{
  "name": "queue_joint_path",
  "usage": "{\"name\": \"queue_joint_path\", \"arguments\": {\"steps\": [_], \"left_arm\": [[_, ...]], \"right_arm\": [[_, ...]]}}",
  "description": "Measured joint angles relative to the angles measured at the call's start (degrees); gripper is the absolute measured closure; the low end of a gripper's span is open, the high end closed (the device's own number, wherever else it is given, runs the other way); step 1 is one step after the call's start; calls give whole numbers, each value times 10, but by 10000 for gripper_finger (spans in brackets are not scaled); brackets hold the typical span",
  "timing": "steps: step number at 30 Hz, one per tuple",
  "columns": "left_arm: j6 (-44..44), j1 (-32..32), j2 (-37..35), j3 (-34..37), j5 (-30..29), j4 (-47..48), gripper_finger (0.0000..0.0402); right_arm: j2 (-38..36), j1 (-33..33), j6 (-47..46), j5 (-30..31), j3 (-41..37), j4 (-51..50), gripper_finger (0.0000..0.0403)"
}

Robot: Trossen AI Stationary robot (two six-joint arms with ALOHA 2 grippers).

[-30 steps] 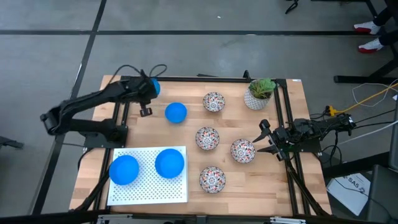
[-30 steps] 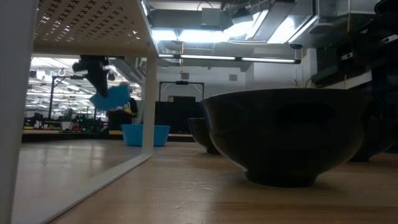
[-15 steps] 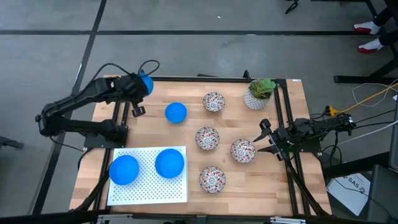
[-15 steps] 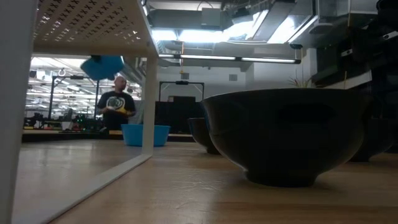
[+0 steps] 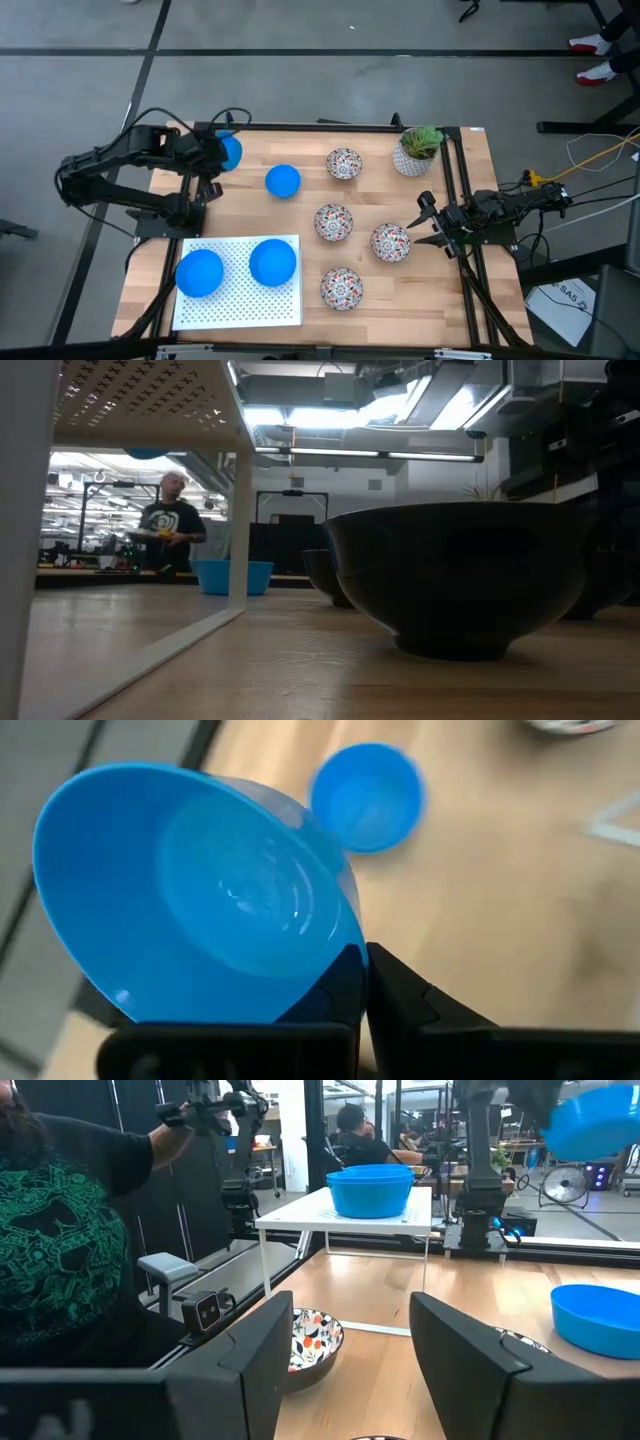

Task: Pick & Place Mini bowls
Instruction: Stack the blue bowl on top of the left blue bowl on the shelf

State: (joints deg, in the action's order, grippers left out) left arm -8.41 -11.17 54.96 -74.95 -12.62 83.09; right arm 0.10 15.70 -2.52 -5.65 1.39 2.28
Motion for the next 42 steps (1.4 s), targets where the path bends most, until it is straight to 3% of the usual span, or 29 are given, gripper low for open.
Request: {"name": "queue_joint_path", "arguments": {"steps": [6,20,33,42], "left_arm": [[-91,79,3,-20,50,36,398],[-251,266,80,-126,52,70,398],[-335,362,171,-259,114,69,398],[-521,451,172,-246,125,70,398]], "right_arm": [[0,0,0,0,0,0,202],[0,0,0,0,0,0,202],[0,0,-3,0,0,0,202],[0,0,-3,0,0,-2,202]]}}
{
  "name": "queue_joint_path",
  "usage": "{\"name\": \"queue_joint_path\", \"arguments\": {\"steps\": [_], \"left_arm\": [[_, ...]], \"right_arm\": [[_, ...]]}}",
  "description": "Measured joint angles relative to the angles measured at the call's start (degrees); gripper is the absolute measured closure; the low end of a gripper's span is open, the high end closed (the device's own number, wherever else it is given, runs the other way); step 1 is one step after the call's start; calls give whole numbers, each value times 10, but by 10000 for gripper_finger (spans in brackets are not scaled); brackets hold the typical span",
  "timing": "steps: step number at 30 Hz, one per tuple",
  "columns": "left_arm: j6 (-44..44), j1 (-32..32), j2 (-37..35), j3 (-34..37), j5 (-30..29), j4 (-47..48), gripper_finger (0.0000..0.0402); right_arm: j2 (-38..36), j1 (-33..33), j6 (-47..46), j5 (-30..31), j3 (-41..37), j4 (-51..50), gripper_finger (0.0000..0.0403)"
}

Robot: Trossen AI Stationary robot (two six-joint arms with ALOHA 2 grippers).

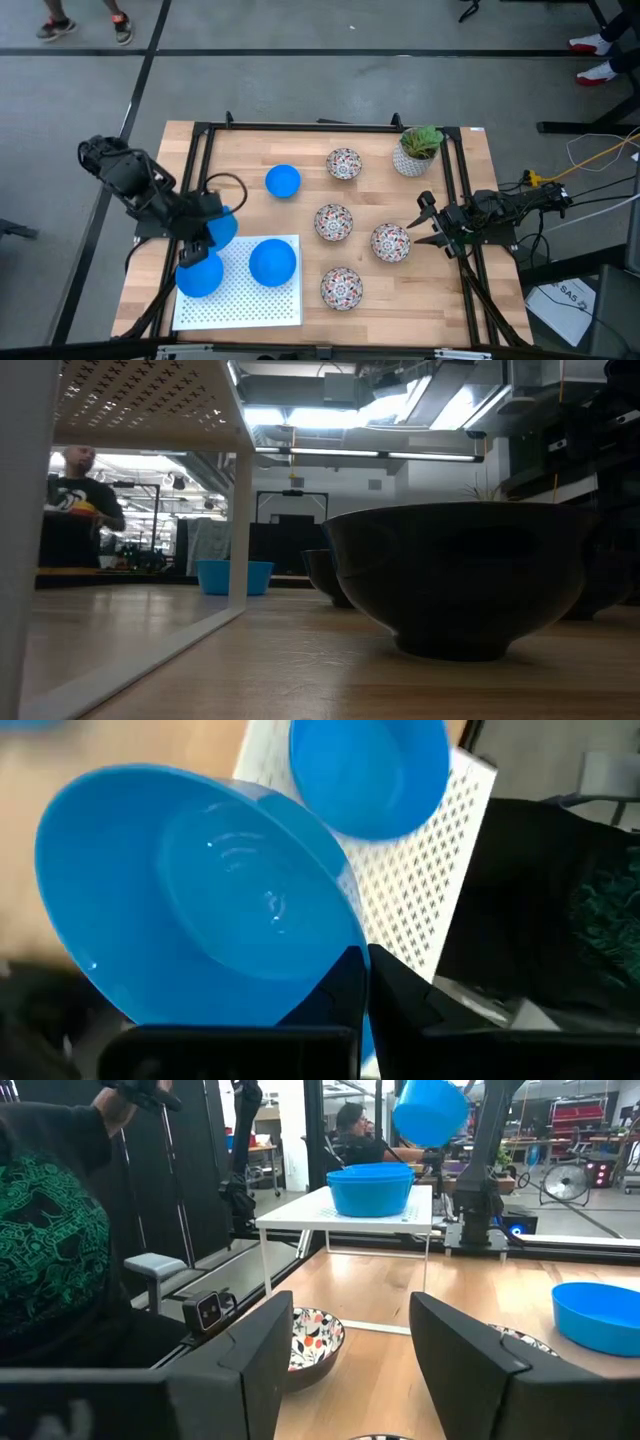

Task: Pick & Place Mini bowls
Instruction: Stack the blue bowl on top of the left blue bowl on the shelf

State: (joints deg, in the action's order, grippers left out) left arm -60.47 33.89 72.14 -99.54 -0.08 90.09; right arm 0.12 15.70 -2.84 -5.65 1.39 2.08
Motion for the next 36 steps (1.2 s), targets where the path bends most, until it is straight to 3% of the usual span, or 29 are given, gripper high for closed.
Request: {"name": "queue_joint_path", "arguments": {"steps": [14,20,29,36], "left_arm": [[-276,139,5,19,42,-1,398],[-262,155,26,19,35,-1,398],[-218,156,77,19,83,-1,393],[-197,155,105,19,84,-1,392]], "right_arm": [[0,0,1,0,0,-12,202],[0,0,6,0,0,-9,202],[0,0,50,0,0,11,202],[0,0,51,0,0,11,202]]}}
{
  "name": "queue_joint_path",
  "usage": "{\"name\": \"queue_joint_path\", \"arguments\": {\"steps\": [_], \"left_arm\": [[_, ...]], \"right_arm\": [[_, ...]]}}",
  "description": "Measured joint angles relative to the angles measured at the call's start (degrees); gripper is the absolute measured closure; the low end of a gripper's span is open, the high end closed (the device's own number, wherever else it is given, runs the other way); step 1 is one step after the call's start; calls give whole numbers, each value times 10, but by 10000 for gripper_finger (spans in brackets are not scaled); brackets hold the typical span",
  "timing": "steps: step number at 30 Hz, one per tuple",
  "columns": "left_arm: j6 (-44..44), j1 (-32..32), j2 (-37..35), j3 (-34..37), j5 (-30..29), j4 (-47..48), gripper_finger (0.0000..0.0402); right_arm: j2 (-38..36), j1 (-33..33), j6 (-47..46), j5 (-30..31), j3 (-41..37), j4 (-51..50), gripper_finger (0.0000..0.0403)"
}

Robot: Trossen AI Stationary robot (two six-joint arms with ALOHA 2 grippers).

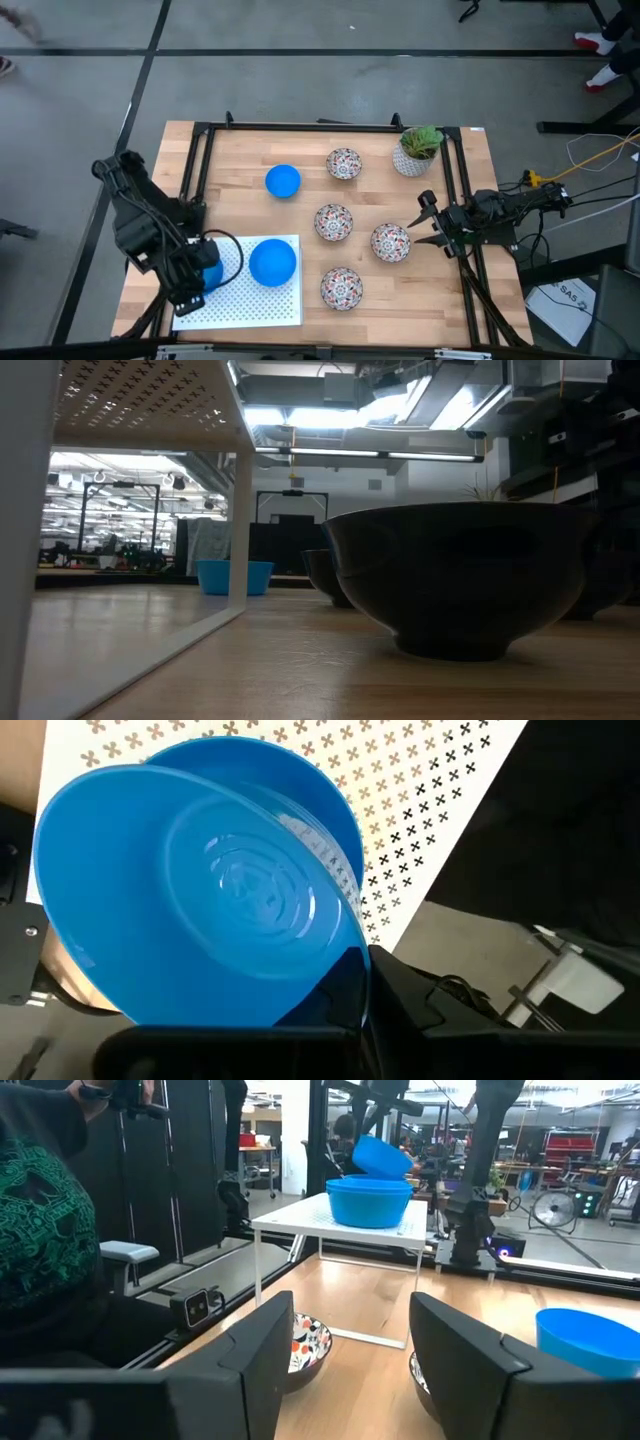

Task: Pick & Place Mini bowls
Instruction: Stack the blue bowl on top of the left blue bowl on the shelf

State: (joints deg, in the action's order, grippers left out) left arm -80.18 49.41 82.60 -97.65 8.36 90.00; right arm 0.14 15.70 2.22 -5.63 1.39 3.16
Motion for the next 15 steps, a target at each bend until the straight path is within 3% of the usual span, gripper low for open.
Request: {"name": "queue_joint_path", "arguments": {"steps": [15], "left_arm": [[4,0,12,0,-48,0,362]], "right_arm": [[0,0,-32,0,0,0,202]]}}
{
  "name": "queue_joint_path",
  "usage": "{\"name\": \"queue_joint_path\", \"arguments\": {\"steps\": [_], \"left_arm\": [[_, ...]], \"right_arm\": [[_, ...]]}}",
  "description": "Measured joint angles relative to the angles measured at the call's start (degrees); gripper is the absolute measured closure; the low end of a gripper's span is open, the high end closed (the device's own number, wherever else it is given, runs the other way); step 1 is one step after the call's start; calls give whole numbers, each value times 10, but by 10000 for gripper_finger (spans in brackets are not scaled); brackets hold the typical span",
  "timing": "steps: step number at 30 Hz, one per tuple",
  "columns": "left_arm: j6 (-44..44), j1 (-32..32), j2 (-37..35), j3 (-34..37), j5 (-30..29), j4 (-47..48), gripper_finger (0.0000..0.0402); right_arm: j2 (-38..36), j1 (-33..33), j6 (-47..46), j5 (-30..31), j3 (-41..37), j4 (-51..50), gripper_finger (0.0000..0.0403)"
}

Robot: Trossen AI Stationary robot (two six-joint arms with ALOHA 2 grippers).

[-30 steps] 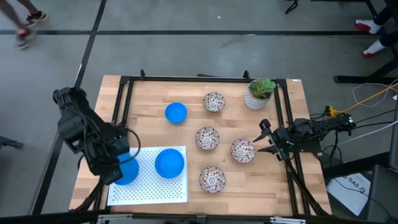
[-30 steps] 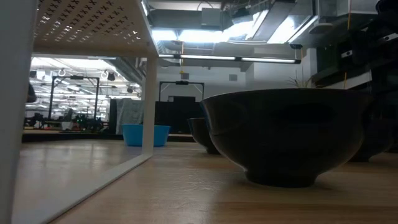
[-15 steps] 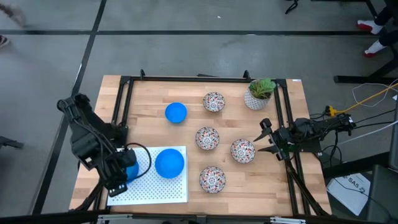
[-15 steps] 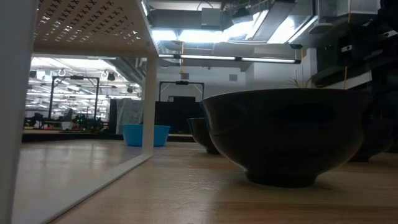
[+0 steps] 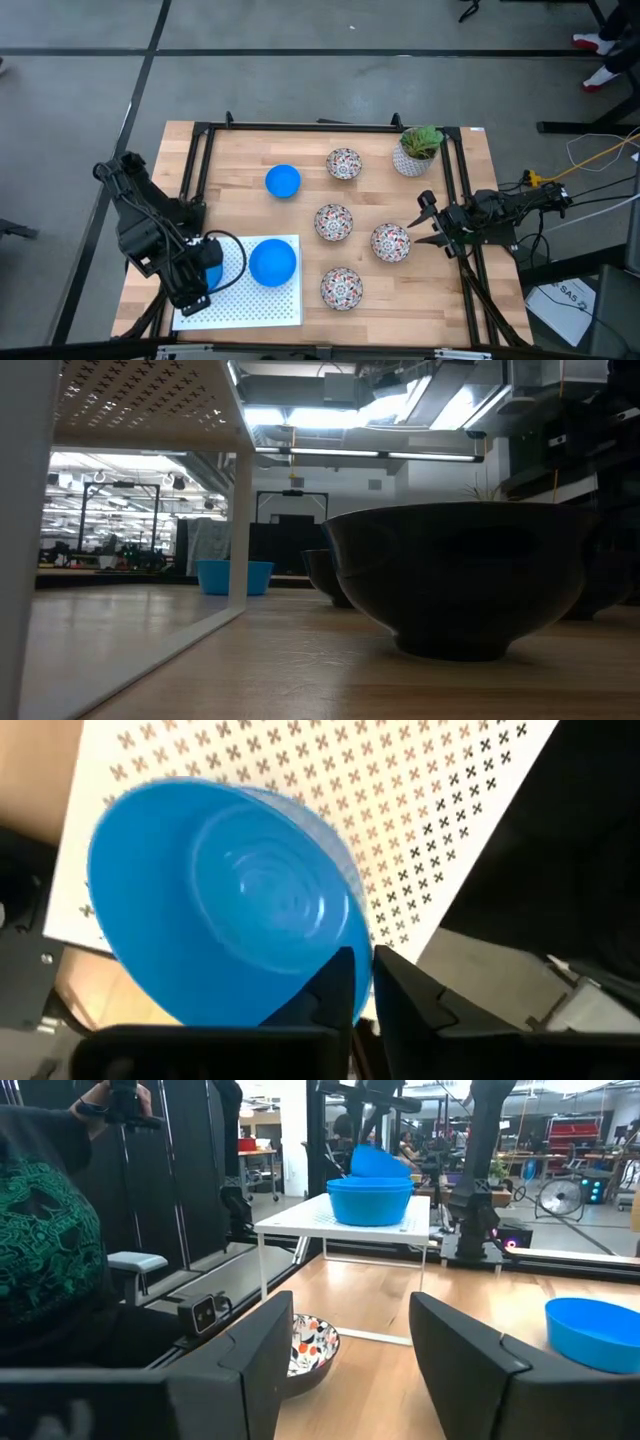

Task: Pick & Place Mini bowls
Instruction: Stack the blue bowl on top of the left blue bowl on the shelf, then stack the left stacked blue bowls on top of the right stacked blue bowls on the shelf

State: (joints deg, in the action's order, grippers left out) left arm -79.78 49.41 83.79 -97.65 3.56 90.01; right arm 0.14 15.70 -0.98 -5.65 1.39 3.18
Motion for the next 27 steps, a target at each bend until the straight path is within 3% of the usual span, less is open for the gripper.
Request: {"name": "queue_joint_path", "arguments": {"steps": [13,27], "left_arm": [[36,0,0,0,-25,0,282],[56,-14,18,0,-50,0,286]], "right_arm": [[0,0,-3,0,0,0,202],[0,0,-1,0,0,0,202]]}}
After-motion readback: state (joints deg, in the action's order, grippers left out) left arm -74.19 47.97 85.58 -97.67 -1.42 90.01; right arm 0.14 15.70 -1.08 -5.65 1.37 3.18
